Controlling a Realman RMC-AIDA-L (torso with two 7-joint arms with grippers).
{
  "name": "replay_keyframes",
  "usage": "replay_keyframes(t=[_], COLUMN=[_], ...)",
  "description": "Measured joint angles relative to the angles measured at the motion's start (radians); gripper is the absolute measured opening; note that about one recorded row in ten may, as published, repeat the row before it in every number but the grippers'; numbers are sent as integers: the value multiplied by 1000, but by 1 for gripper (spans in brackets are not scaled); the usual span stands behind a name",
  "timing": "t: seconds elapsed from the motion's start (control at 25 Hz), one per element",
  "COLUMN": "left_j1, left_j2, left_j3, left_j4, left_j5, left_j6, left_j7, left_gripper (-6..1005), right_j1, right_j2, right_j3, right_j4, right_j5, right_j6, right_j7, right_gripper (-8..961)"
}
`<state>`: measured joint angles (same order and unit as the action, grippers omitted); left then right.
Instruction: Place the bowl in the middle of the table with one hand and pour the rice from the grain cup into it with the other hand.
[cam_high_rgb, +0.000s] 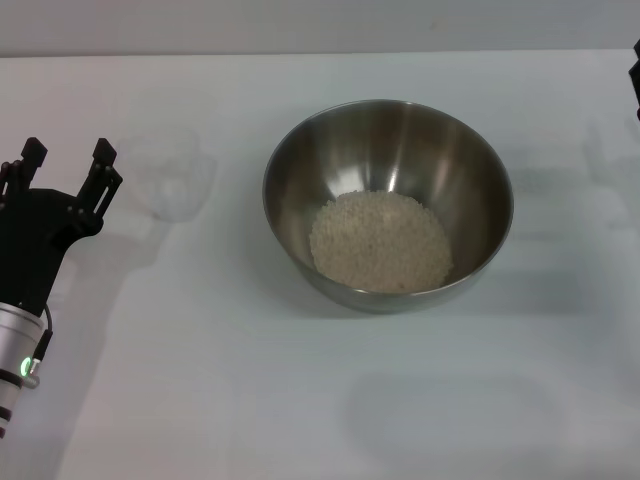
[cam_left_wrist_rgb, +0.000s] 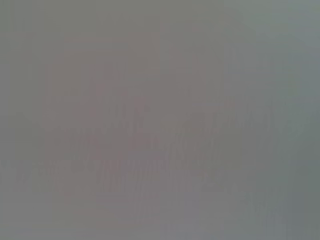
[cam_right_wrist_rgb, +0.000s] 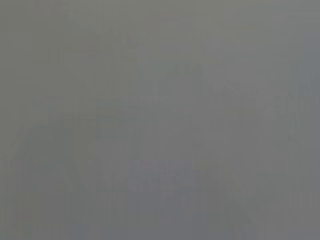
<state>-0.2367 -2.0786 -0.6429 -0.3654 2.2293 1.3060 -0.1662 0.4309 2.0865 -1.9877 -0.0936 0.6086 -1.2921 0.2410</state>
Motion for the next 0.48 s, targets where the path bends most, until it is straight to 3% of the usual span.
replay_keyframes(t=[0.08,0.32,0.48], left_j1=[0,-4,-30], left_j2=[0,0,0], left_j3=[0,-1,-33], left_j4=[-2,-2,1], left_j5=[0,-1,-3], left_j6=[1,3,-10], left_j7=[2,4,2], left_gripper=[818,818,818], right_j1=[-3,-2,5], right_j2=[1,1,1], right_j3=[1,5,11], right_j4=[-3,-7,-9], right_j5=[0,0,5], right_j6=[9,18,19], right_j7=[0,-7,-12], right_gripper=[376,582,582])
